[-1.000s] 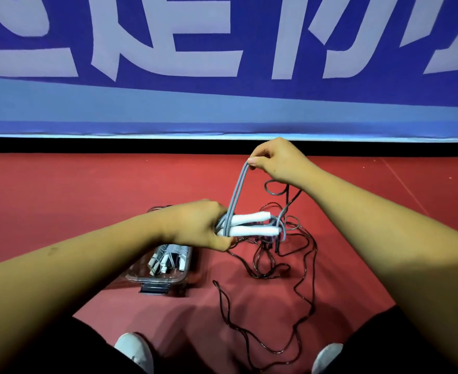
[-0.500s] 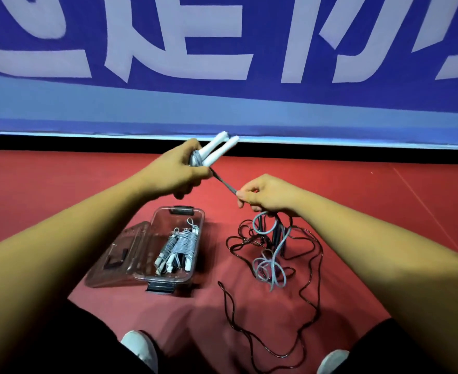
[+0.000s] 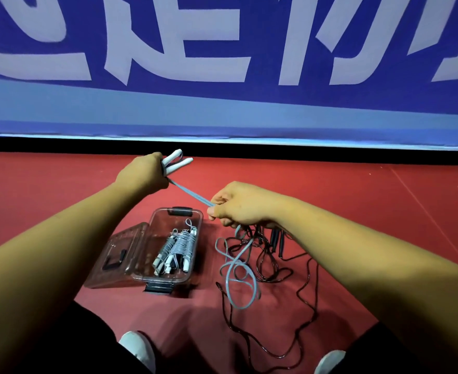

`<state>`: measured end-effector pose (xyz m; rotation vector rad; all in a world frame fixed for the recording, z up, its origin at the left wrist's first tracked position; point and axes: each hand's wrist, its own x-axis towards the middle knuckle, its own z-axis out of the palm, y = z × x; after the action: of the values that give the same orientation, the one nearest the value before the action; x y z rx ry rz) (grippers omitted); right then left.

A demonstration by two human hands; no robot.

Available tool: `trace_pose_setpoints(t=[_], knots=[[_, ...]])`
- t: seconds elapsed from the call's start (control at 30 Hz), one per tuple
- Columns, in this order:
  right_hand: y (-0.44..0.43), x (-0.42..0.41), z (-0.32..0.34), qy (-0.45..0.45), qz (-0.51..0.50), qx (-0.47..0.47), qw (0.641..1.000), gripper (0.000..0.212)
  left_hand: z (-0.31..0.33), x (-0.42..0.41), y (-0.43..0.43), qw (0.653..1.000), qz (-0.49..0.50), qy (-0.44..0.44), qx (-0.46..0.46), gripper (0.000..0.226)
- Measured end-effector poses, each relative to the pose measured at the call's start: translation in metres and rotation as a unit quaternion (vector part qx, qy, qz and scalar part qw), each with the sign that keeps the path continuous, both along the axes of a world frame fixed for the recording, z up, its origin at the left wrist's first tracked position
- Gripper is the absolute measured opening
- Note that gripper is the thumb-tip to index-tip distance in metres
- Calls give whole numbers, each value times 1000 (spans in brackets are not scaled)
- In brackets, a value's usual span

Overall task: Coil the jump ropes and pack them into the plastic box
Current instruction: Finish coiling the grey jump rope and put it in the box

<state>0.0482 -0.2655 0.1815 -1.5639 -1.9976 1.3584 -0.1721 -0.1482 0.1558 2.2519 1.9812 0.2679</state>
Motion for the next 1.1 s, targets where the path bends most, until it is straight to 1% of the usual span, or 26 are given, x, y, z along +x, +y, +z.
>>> trace_pose_setpoints(t=[0.03,0.1,0.17,0.23,0.3,0.33,0.37,0.4,0.47,0.53,0.6,0.73,0.83,0.9,0.97,1.0,1.03,1.1], knots=[[1,4,6,7,1,-8,1000,29,-4,-1,1,1000,4,20,6,31],[3,11,18,28,-1,-28,999,18,-8,1,-4,998,6,60,24,30],[3,19,28,32,-9,-17,999,13,-13,10,-13,994,-16,102,23,28],[4,24,36,21,-27,41,999,16,-18,21,-25,986,-72,146,-25,31],[6,30,42,2,-50,115,992,19,-22,35,-38,971,-142,165,-96,46],[9,35,44,-9,-67,149,986,20,-22,42,-45,964,-171,157,-133,54],[13,40,43,-17,-86,175,981,20,-21,50,-53,957,-199,137,-159,59],[17,46,43,-25,-101,196,975,21,-18,58,-63,949,-229,118,-182,59],[23,53,37,-50,-113,223,967,21,-10,71,-83,930,-285,99,-209,40],[28,55,31,-65,-115,234,963,20,-2,79,-96,914,-325,55,-239,23],[32,56,27,-64,-129,236,961,20,7,81,-102,902,-353,1,-249,19],[40,63,19,-49,-163,218,961,20,24,77,-99,918,-345,-32,-193,25],[42,67,4,-19,-178,175,968,19,31,74,-100,928,-336,-91,-134,26],[42,66,-6,-11,-170,151,974,18,34,72,-101,930,-324,-144,-96,41],[40,62,-11,-11,-162,119,980,26,37,70,-100,924,-319,-190,-92,55],[38,59,-13,-17,-161,103,981,30,39,69,-100,919,-317,-213,-100,54],[36,55,-15,-20,-156,95,983,31,41,67,-98,914,-311,-237,-112,47],[32,49,-22,-8,-137,72,988,25,44,64,-92,907,-270,-292,-139,26]])
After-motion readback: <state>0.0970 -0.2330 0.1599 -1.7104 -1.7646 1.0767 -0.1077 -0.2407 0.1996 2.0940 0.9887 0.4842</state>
